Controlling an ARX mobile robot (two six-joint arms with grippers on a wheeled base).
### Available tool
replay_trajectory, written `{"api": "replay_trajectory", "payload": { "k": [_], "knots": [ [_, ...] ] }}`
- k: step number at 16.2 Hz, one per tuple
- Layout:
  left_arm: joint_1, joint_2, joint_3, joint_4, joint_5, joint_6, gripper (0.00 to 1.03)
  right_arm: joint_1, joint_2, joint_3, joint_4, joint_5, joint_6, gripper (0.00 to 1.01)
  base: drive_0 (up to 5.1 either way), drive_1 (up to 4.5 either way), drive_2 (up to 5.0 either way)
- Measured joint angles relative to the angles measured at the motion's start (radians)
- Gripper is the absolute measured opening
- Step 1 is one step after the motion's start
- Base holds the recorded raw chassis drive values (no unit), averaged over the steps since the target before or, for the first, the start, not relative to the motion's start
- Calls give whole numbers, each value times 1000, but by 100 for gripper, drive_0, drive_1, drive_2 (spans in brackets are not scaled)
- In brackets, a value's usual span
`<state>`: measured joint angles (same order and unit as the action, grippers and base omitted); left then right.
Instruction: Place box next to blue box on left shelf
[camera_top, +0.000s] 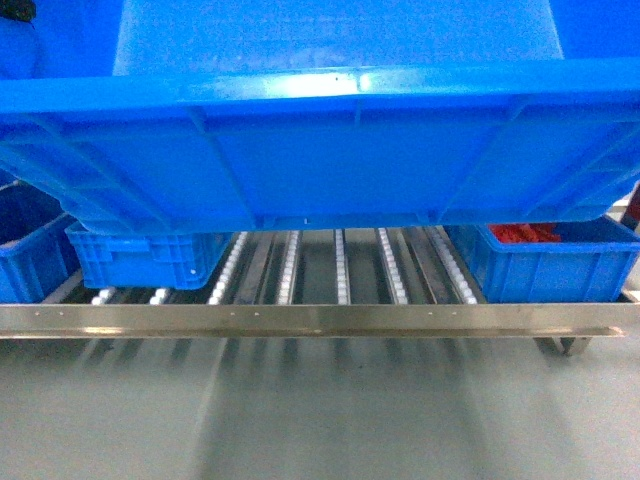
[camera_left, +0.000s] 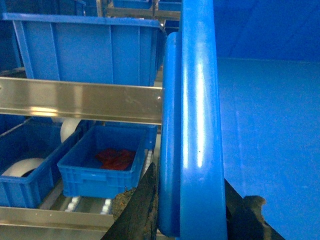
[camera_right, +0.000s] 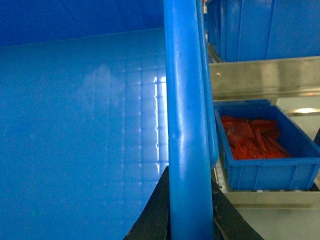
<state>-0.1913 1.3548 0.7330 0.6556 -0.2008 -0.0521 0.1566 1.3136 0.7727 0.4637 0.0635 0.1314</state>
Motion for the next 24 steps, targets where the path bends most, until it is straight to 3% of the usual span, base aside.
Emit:
{"api": "replay_trajectory", "payload": {
  "k": [24],
  "knots": [
    [0,0,0,-3,0,0,20,0,0,0,-3,-1,-1,7,0,0,0]
  ]
}}
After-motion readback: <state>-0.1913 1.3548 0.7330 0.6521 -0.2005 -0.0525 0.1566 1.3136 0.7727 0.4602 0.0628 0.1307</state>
